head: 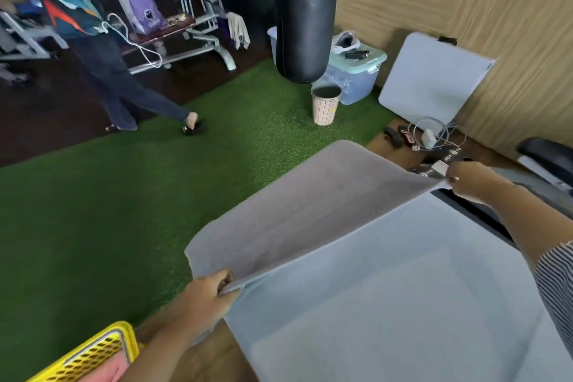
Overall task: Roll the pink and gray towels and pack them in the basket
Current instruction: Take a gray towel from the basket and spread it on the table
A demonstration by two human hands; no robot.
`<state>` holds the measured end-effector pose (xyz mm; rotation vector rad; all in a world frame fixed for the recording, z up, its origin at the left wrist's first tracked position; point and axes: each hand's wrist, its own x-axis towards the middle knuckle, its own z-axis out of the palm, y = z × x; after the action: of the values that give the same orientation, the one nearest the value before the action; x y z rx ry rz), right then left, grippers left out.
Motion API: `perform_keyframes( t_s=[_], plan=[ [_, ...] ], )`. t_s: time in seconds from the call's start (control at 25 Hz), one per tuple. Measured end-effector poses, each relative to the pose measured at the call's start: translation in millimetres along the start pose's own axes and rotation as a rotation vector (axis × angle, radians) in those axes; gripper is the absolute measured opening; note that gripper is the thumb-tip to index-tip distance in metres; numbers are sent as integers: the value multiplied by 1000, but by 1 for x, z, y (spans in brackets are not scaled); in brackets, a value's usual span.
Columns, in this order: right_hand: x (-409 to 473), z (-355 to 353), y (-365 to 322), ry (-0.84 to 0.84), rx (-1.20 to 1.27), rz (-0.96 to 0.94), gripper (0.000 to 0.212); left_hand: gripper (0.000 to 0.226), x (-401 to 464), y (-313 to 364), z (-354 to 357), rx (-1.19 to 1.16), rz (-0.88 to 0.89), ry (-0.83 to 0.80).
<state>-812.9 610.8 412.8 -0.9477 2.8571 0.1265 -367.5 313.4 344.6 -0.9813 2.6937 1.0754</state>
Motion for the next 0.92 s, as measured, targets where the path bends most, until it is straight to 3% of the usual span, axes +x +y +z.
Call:
perform_keyframes(
  t_s=[0.12, 0.36, 0.64, 0.92],
  plan=[
    [-51, -1, 14, -4, -58, -23, 20, 23, -45, 7, 21, 32, 18, 23],
    [-166, -2, 39, 13, -213, -44, 19, 32, -160, 27, 71, 14, 10, 70],
    [-264, 3, 98, 56, -160, -36, 20, 25, -265, 76, 135, -47, -62, 80],
    [-328, 27, 205, 132, -77, 2, 22, 39, -354, 152, 225, -14, -55, 266]
  ],
)
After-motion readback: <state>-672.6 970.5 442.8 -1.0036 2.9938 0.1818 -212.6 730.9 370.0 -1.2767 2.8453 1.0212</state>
